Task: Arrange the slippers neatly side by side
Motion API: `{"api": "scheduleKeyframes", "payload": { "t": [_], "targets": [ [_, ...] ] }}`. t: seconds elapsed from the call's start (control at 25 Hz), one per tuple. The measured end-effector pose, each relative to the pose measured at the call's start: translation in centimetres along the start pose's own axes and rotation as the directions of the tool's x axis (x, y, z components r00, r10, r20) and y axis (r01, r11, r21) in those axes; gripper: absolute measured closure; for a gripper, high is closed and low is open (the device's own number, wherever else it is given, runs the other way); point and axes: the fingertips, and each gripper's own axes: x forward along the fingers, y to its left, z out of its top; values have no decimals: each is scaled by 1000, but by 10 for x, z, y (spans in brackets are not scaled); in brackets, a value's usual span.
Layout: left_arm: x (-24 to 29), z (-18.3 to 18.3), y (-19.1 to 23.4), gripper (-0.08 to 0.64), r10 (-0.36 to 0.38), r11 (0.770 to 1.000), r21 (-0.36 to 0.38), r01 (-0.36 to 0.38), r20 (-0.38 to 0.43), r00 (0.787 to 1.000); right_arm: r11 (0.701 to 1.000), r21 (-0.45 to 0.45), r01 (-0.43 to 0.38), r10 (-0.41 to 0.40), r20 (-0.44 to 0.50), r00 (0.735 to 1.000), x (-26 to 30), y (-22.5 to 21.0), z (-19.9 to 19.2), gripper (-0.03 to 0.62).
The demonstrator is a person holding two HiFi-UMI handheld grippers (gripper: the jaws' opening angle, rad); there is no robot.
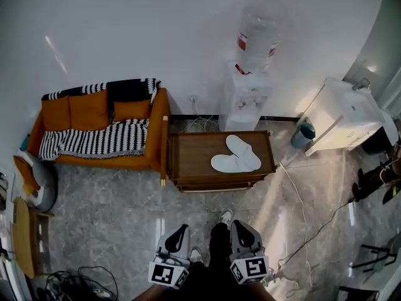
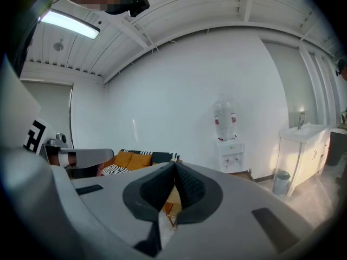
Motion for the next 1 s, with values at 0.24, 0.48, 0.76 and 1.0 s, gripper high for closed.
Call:
{"api": "scheduleKeyframes", "payload": {
  "t": [0.24, 0.48, 0.76, 1.0],
  "targets": [
    [71, 8, 9, 543, 32, 999, 16, -31, -20, 999, 1000, 9, -16, 16, -25, 1000, 53, -52, 9, 580],
    [148, 29, 10, 543, 71, 997, 20, -71, -15, 997, 998, -18, -53, 51, -67, 996, 112, -111, 22, 580],
    [228, 39, 8, 543, 109, 994, -3, -110, -11, 994, 991, -4, -135, 131, -217, 967, 175, -169, 7, 578],
    [271, 44, 3, 543, 122, 992, 40, -121, -8, 993, 974, -22, -226, 207, -323, 924, 219, -199, -8, 577]
  ]
}}
